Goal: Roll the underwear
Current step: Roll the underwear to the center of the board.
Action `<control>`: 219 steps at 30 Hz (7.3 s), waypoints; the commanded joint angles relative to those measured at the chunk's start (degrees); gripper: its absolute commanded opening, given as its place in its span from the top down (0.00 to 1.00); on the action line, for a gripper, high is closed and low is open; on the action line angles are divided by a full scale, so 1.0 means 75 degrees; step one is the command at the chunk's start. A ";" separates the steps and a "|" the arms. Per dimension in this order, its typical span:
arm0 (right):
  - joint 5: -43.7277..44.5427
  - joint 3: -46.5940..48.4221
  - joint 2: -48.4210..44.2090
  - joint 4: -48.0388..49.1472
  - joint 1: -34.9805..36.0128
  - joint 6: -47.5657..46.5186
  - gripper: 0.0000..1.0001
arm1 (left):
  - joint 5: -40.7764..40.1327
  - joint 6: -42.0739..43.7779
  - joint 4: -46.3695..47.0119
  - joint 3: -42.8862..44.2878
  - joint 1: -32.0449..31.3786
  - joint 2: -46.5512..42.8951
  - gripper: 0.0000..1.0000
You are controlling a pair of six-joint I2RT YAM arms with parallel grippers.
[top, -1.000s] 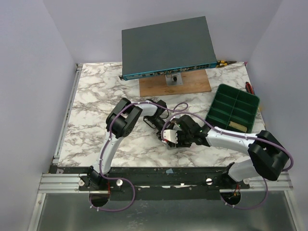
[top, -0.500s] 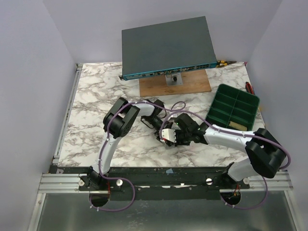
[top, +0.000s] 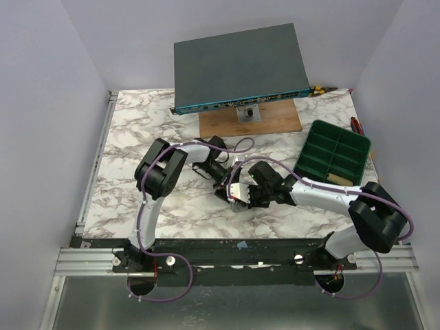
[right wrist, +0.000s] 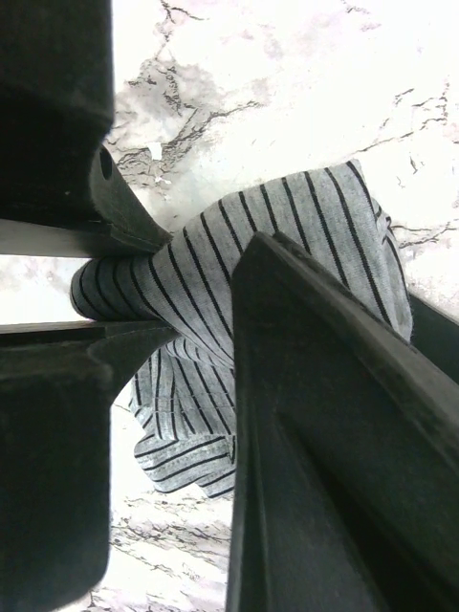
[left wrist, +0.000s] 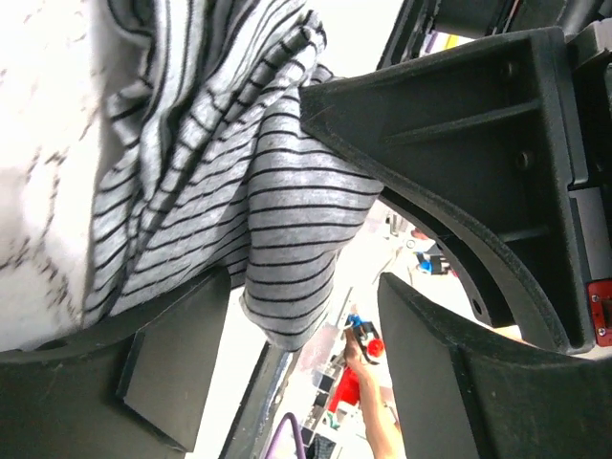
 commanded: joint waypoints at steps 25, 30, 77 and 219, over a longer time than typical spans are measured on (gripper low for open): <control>-0.1311 0.0961 0.1598 -0.2616 -0.0201 0.0368 0.94 | -0.2547 0.1380 -0.0438 -0.1993 0.2052 -0.4781 0.29; -0.1705 0.1731 0.2435 -0.3408 -0.0316 0.0211 0.94 | -0.2968 0.2008 -0.0964 -0.2328 0.3026 -0.5910 0.30; -0.2595 0.5955 0.7528 -0.5700 -0.1421 0.0941 0.93 | -0.7491 0.3880 0.3052 -0.4046 -0.3386 -0.6123 0.23; -0.2173 0.7764 0.5027 -0.7542 -0.4468 -0.1486 0.29 | -0.6035 0.2057 0.2525 -0.1746 -0.3625 -0.1354 1.00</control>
